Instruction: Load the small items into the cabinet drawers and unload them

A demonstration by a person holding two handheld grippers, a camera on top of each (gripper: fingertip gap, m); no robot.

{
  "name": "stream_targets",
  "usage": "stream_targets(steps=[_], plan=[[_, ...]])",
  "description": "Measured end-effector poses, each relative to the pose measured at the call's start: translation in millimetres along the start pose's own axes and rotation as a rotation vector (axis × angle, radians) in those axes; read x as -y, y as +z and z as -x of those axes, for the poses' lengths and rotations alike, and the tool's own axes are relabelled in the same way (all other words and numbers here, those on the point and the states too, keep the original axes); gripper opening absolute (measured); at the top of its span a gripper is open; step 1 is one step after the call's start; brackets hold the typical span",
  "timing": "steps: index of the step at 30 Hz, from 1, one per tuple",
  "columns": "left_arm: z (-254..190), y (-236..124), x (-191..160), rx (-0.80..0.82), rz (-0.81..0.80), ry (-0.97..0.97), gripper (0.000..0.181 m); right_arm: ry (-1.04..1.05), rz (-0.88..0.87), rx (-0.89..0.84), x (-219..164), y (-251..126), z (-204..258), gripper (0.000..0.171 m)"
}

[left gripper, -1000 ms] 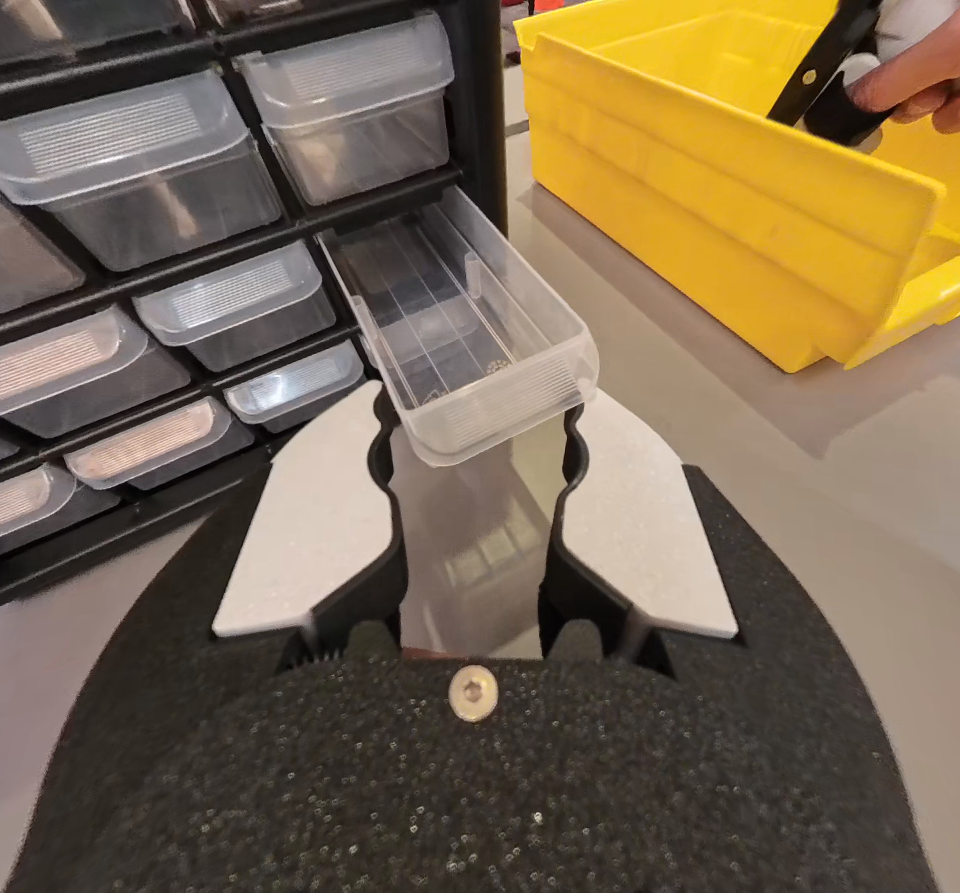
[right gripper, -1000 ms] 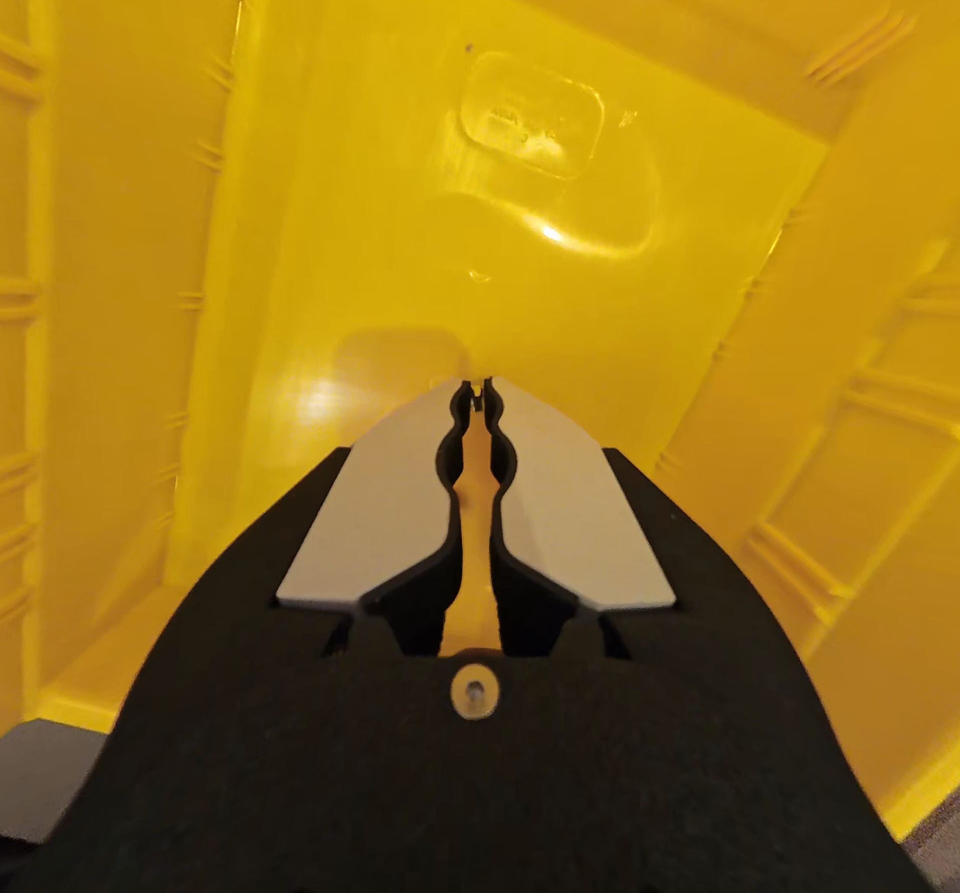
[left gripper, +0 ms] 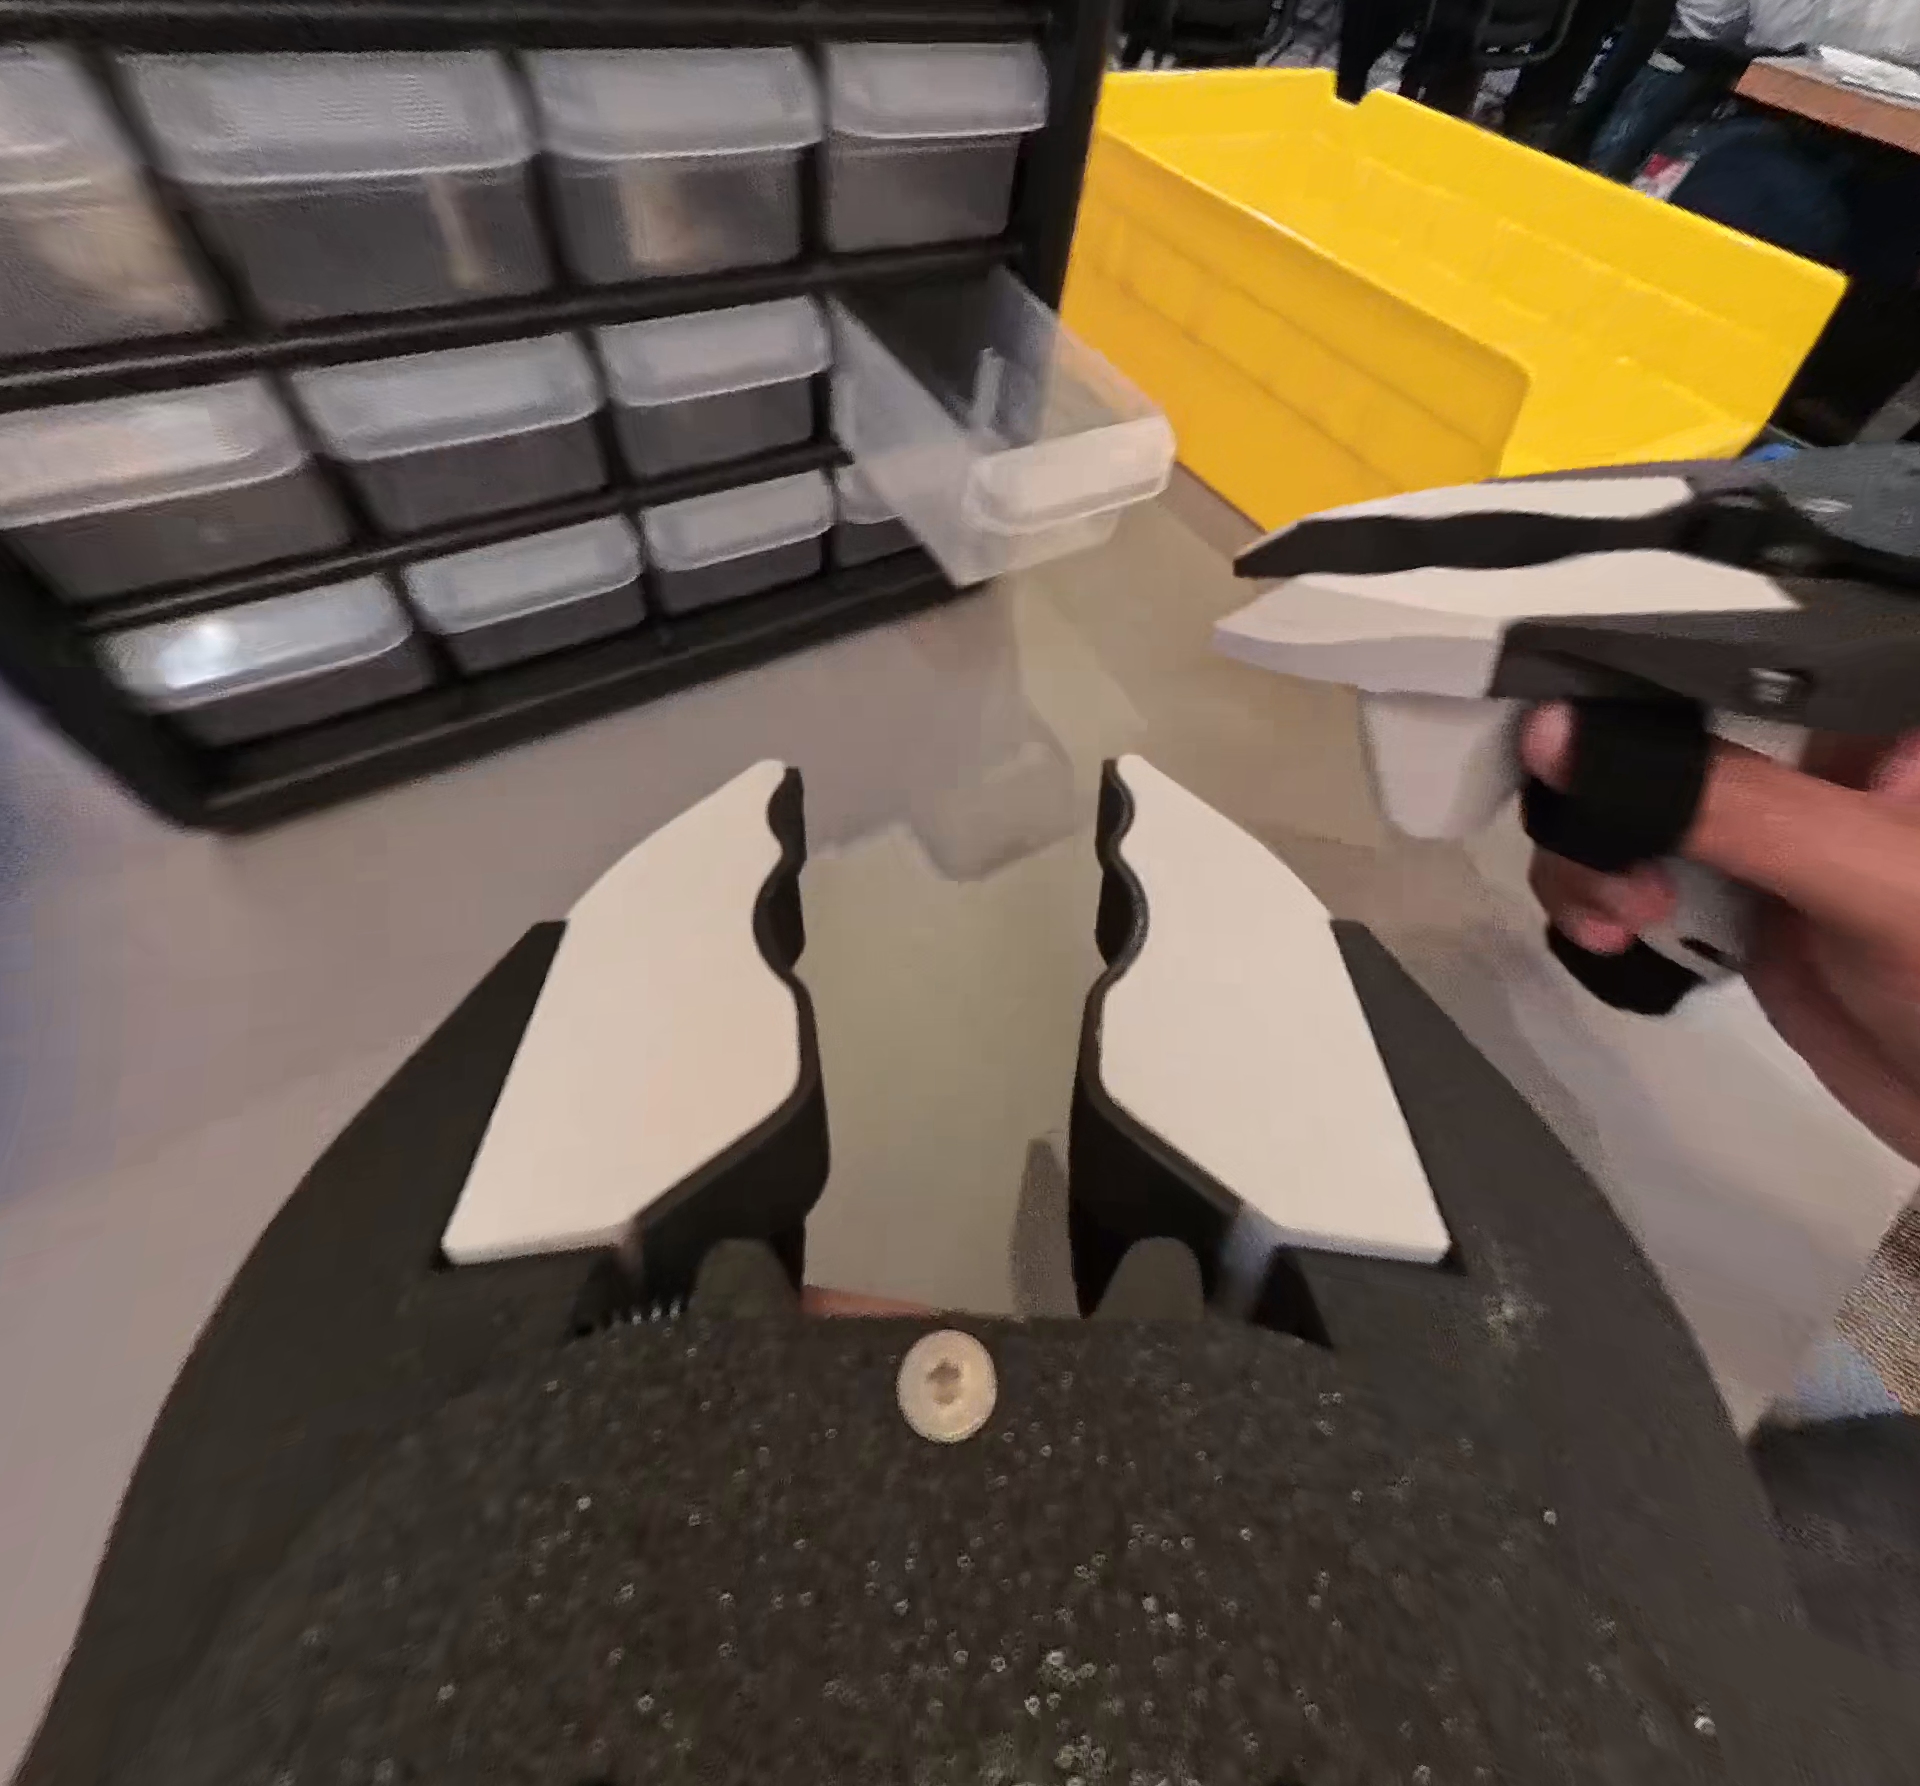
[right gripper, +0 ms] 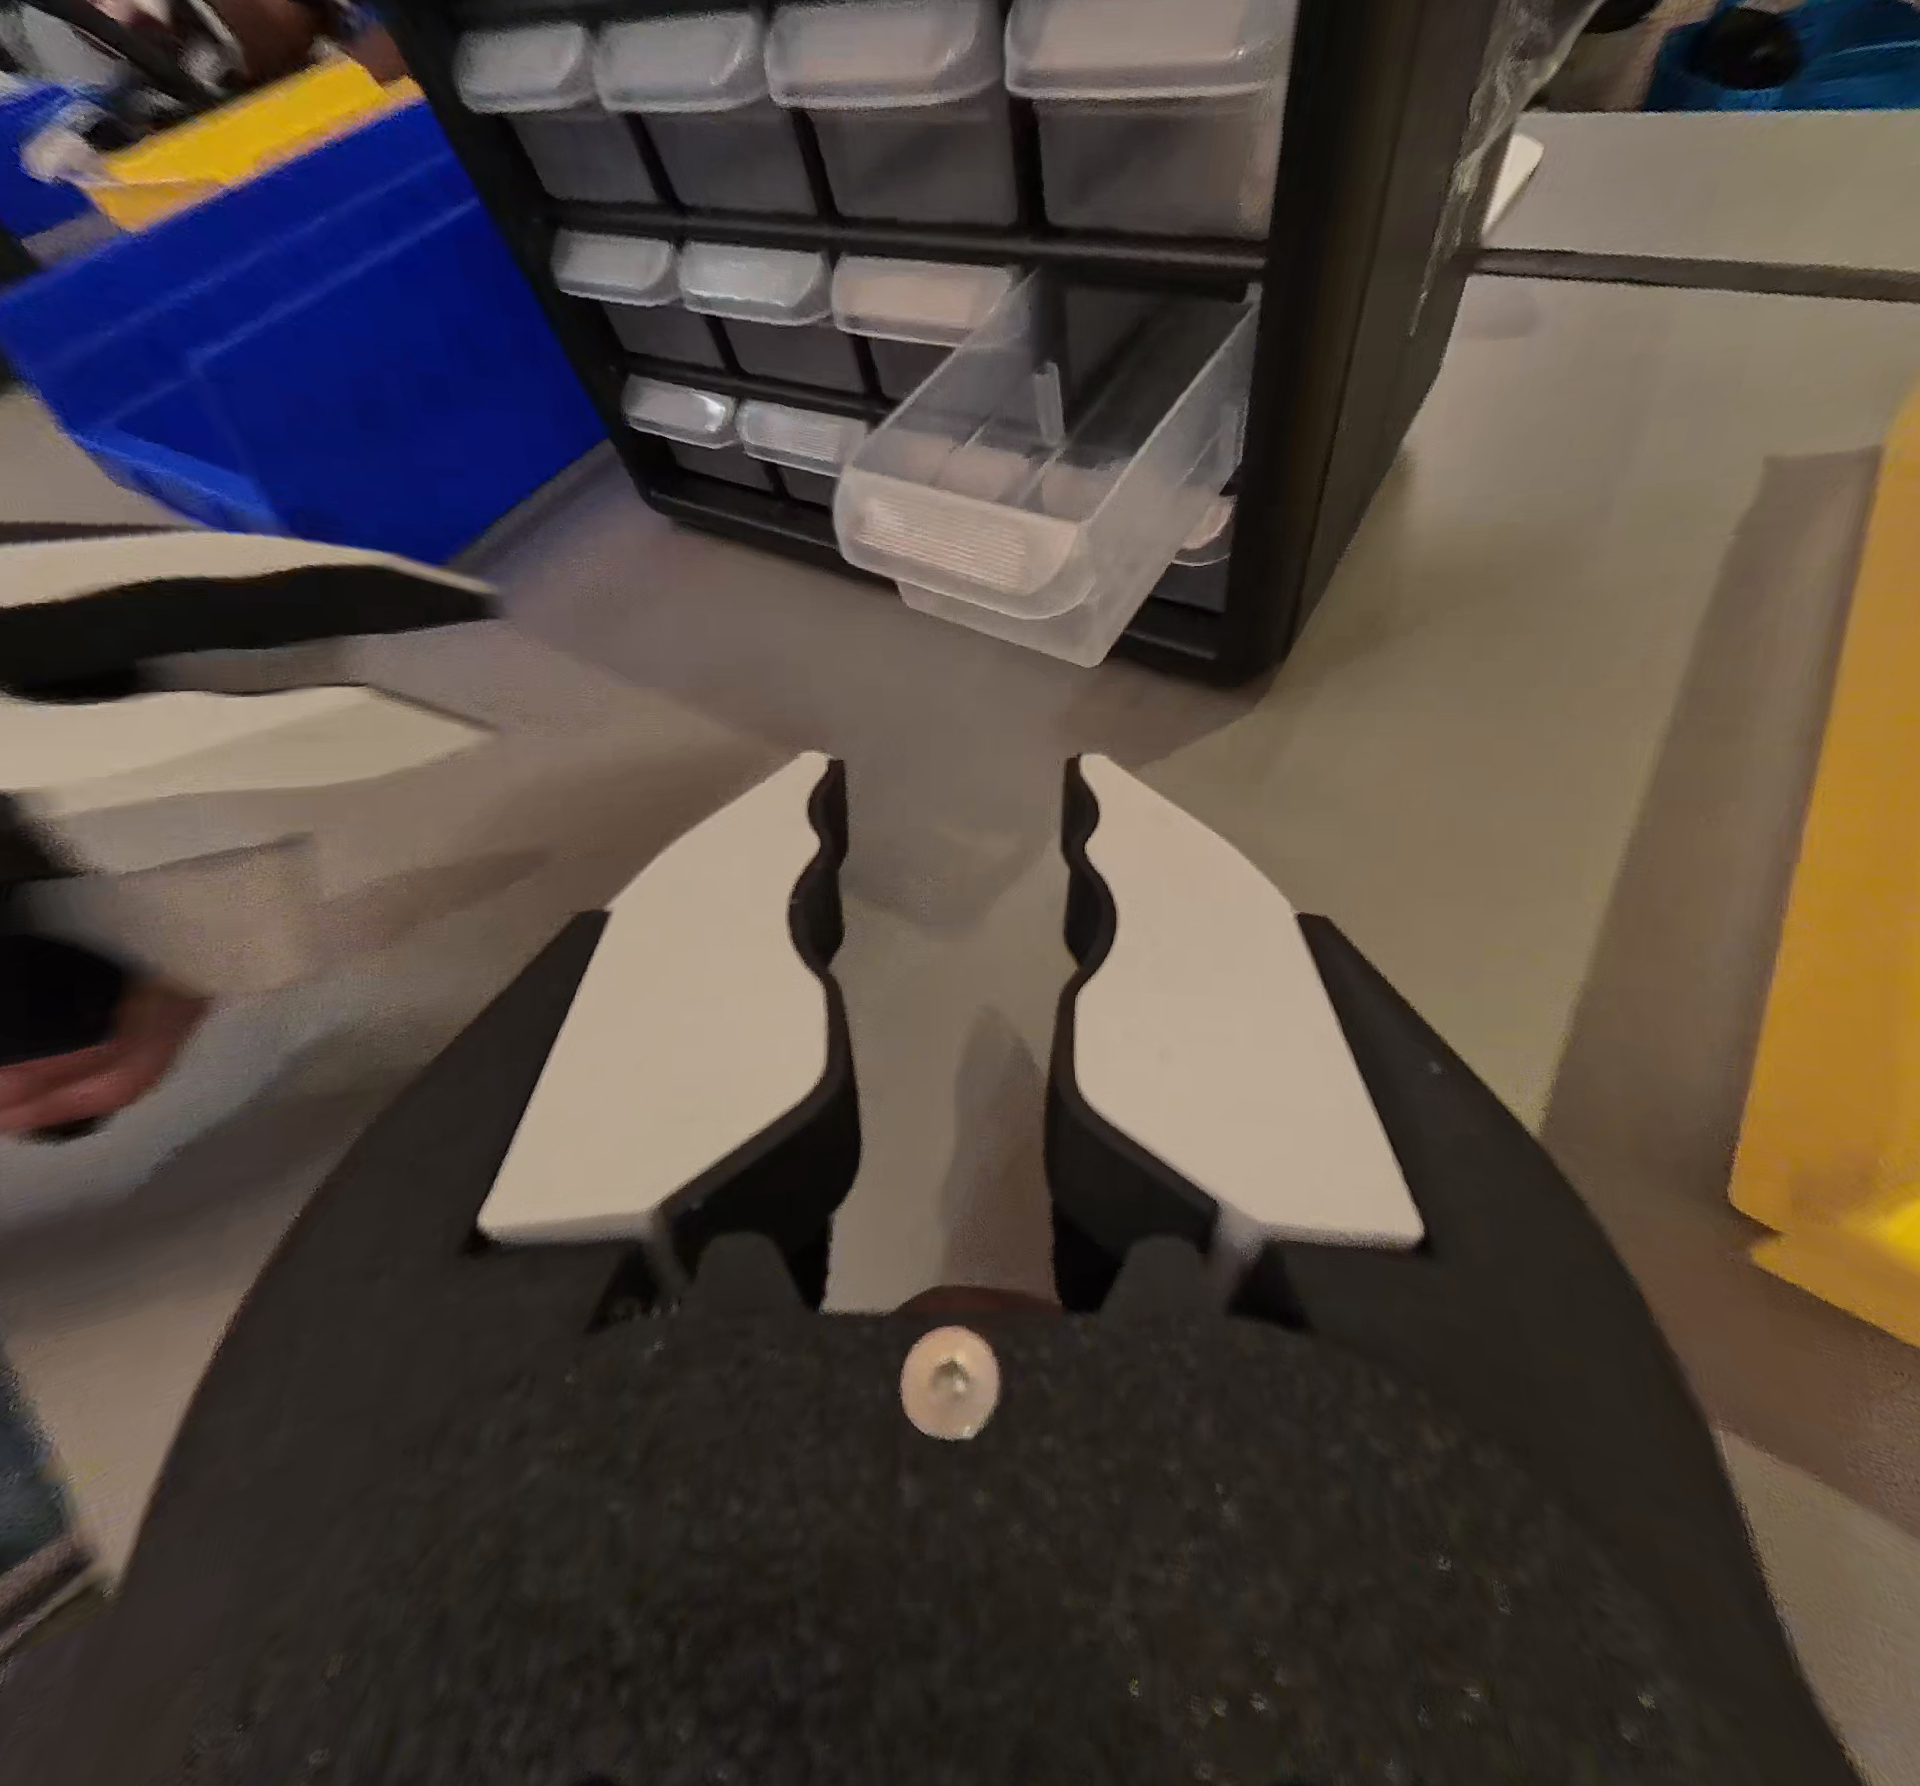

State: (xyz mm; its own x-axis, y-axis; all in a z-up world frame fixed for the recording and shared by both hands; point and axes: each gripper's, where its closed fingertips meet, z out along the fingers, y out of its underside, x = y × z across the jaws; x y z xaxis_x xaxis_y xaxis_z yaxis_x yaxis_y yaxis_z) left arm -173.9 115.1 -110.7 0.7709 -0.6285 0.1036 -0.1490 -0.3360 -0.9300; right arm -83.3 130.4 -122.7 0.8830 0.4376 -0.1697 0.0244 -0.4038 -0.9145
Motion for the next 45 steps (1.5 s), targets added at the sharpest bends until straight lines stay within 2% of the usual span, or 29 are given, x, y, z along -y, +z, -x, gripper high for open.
stream_targets(steps=[2,5,8,11,20,37,39,40,45], plan=[[23,-26,-1,0.063,-0.036,-0.013,0.052,-0.025,0.014,-0.112,0,14,-5,0.048],[58,-49,-6,0.161,-0.064,-0.008,0.05,0.018,-0.03,-0.191,10,33,-6,0.059],[82,-52,-12,0.207,-0.05,-0.021,0.05,0.01,-0.048,-0.314,19,43,-18,0.053],[92,-53,-16,0.239,-0.041,0.014,0.05,0.002,-0.025,-0.346,26,54,-26,0.045],[89,-55,-12,0.247,-0.059,0.081,0.048,0.075,0.014,-0.363,37,78,-46,0.04],[80,-54,-12,0.229,-0.059,0.091,0.047,0.137,-0.018,-0.363,18,51,-40,0.037],[80,-54,-12,0.23,-0.057,0.087,0.047,0.133,-0.001,-0.33,14,46,-31,0.028],[81,-54,-12,0.231,-0.058,0.084,0.046,0.129,-0.005,-0.304,14,44,-24,0.023],[80,-51,-15,0.215,-0.043,0.062,0.046,0.105,-0.057,-0.275,34,52,-17,0.023]])
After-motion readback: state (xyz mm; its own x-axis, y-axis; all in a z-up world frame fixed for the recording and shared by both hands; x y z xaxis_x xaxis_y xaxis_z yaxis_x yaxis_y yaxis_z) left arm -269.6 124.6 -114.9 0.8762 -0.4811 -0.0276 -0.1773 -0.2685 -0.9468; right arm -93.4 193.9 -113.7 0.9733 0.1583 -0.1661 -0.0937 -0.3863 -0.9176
